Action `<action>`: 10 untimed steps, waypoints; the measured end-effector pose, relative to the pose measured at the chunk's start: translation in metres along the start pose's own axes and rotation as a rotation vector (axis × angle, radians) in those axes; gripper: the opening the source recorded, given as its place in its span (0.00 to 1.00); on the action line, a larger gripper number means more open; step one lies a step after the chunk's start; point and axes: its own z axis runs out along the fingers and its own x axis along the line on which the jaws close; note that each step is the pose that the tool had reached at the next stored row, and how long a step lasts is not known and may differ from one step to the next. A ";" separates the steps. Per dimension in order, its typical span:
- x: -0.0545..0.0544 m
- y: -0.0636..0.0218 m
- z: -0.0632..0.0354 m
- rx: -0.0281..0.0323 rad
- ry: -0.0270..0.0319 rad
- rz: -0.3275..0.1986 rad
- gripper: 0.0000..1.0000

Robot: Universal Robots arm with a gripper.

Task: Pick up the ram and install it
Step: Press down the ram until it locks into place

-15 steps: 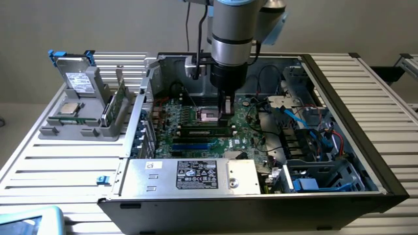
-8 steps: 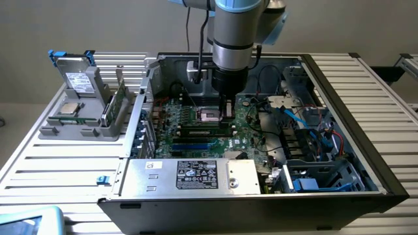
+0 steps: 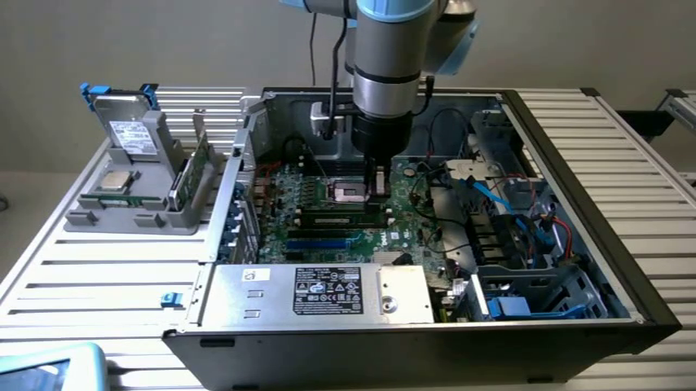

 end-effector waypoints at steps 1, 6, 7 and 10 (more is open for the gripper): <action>0.000 0.0006 0.0003 0.0002 0.0001 0.000 0.11; 0.000 0.0031 0.0009 0.0024 -0.0002 0.000 0.11; 0.000 0.0031 0.0010 0.0032 -0.0003 0.000 0.11; 0.000 0.0033 0.0019 0.0069 -0.0002 0.001 0.11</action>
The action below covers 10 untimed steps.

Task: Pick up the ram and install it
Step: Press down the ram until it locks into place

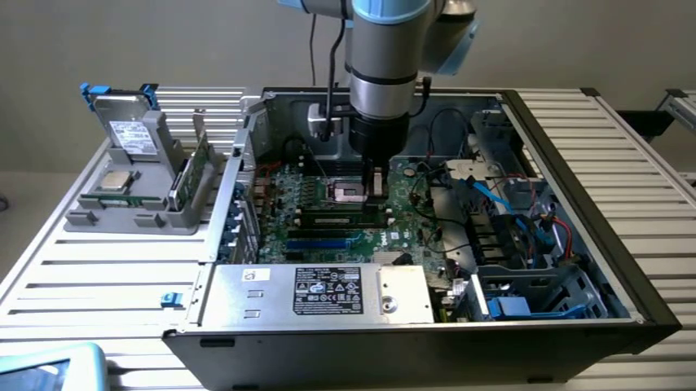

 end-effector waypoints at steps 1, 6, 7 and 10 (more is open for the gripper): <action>0.000 0.0000 0.0004 0.0014 0.0000 0.000 0.11; 0.000 0.0007 0.0014 0.0045 0.0000 0.000 0.11; 0.000 0.0008 0.0018 0.0051 0.0001 0.000 0.11; 0.000 0.0009 0.0028 0.0071 0.0005 0.001 0.11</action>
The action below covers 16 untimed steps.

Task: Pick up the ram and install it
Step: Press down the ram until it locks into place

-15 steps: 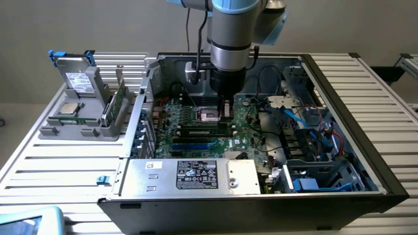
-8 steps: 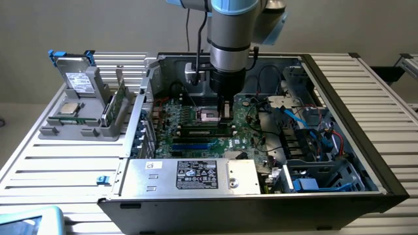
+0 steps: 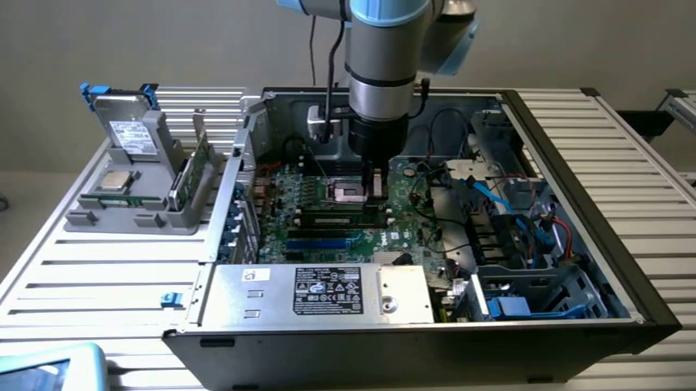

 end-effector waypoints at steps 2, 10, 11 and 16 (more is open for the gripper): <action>0.000 0.0000 0.0007 0.0014 -0.0005 0.000 0.11; 0.001 0.0109 -0.0092 0.0026 -0.0009 0.000 0.11; 0.001 0.0148 -0.0093 0.0027 -0.0007 0.000 0.11; 0.002 0.0331 -0.0091 0.0152 -0.0011 0.001 0.11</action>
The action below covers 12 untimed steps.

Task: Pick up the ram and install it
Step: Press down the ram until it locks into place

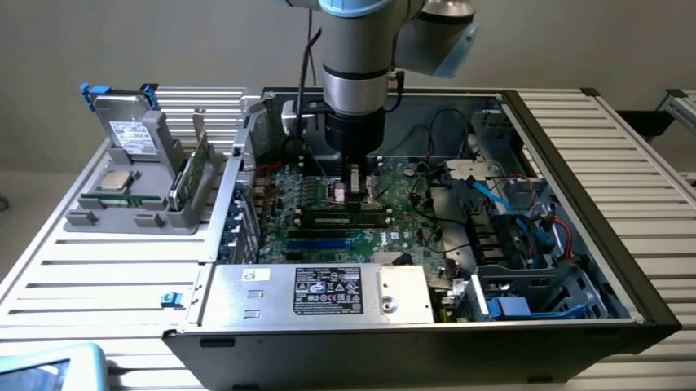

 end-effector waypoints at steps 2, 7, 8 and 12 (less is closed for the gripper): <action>0.000 0.0067 0.0005 0.0091 -0.0002 0.001 0.11; 0.000 0.0183 0.0049 0.0319 -0.0008 0.002 0.11; 0.000 0.0195 0.0060 0.0351 -0.0010 0.002 0.11; 0.000 0.0205 0.0084 0.0431 -0.0005 0.003 0.11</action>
